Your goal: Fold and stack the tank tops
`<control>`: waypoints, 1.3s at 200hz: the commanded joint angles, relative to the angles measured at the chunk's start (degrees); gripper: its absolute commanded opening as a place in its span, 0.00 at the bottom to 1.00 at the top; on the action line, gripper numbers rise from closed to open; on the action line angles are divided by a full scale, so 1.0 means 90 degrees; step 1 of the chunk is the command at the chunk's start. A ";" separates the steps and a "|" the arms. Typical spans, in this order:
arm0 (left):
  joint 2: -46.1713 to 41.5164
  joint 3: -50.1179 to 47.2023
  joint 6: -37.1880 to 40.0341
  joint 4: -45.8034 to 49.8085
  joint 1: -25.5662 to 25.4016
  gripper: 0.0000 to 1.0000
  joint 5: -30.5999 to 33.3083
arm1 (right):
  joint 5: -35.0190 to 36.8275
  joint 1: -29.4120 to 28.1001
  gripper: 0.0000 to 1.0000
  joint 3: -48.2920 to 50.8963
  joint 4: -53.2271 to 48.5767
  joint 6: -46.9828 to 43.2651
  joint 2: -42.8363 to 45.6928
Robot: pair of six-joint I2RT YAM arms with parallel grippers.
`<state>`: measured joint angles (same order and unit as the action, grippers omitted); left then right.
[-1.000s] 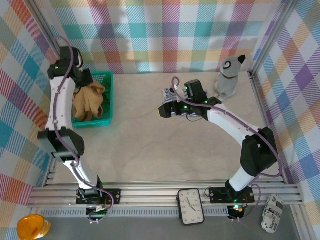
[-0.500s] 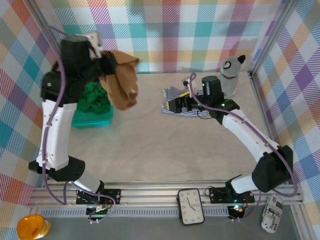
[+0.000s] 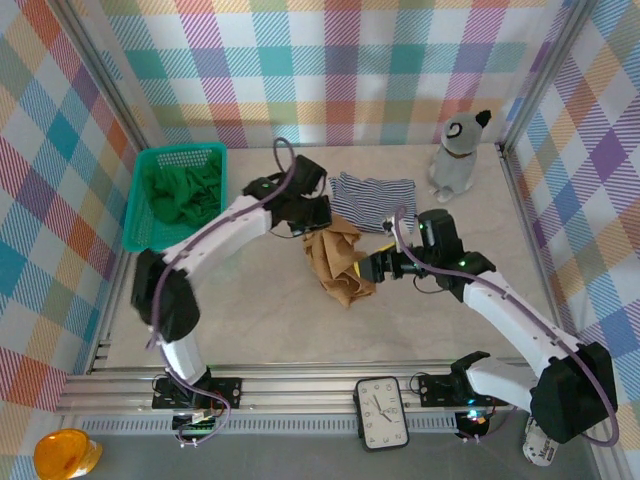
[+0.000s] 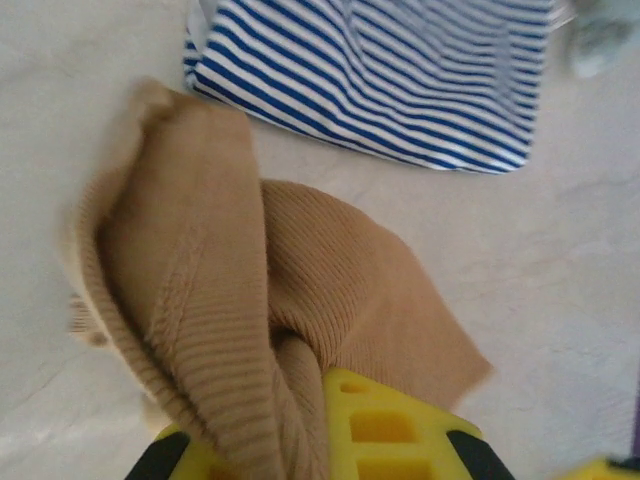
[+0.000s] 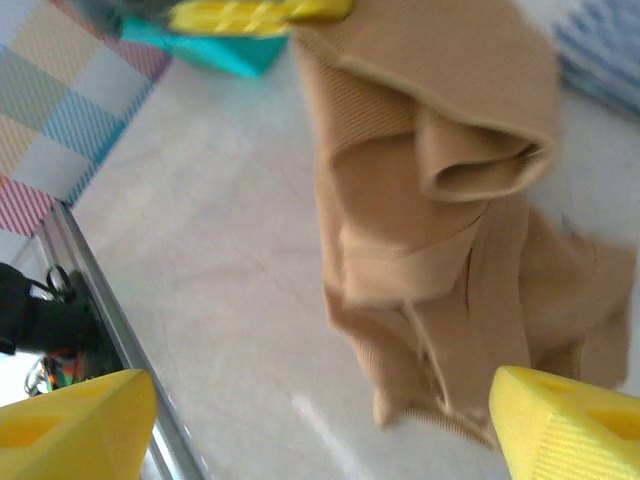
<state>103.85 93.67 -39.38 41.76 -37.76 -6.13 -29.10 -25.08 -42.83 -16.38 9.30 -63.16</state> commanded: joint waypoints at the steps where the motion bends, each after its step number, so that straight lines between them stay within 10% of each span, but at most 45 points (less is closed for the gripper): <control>1: 0.0431 0.0376 0.0254 -0.0445 -0.0195 0.12 -0.0459 | 0.0088 0.0048 0.84 0.0261 0.0352 0.0395 0.0121; 75: 0.0061 -0.0716 0.0587 0.0724 -0.0571 0.32 -0.1235 | 0.0338 0.0082 0.73 0.0217 0.0921 0.0028 -0.0686; 143: -0.1067 -0.1025 0.1381 0.0895 0.0171 0.53 -0.0075 | 0.1049 0.0559 0.55 0.0513 0.2068 0.0334 -0.1450; 218: 0.1456 0.1601 0.3125 0.0275 0.0875 0.56 -0.1357 | 0.0236 0.0665 0.60 -0.0290 0.2465 0.0481 -0.3256; 260: 0.2470 0.2758 0.3741 0.0744 0.0692 0.55 -0.2201 | 0.0045 0.0670 0.45 -0.0369 0.2855 0.0527 -0.3612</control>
<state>124.44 114.72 -11.84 44.95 -30.20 -19.44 -26.11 -19.40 -45.04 5.32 13.58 -95.02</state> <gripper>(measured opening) 0.555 0.500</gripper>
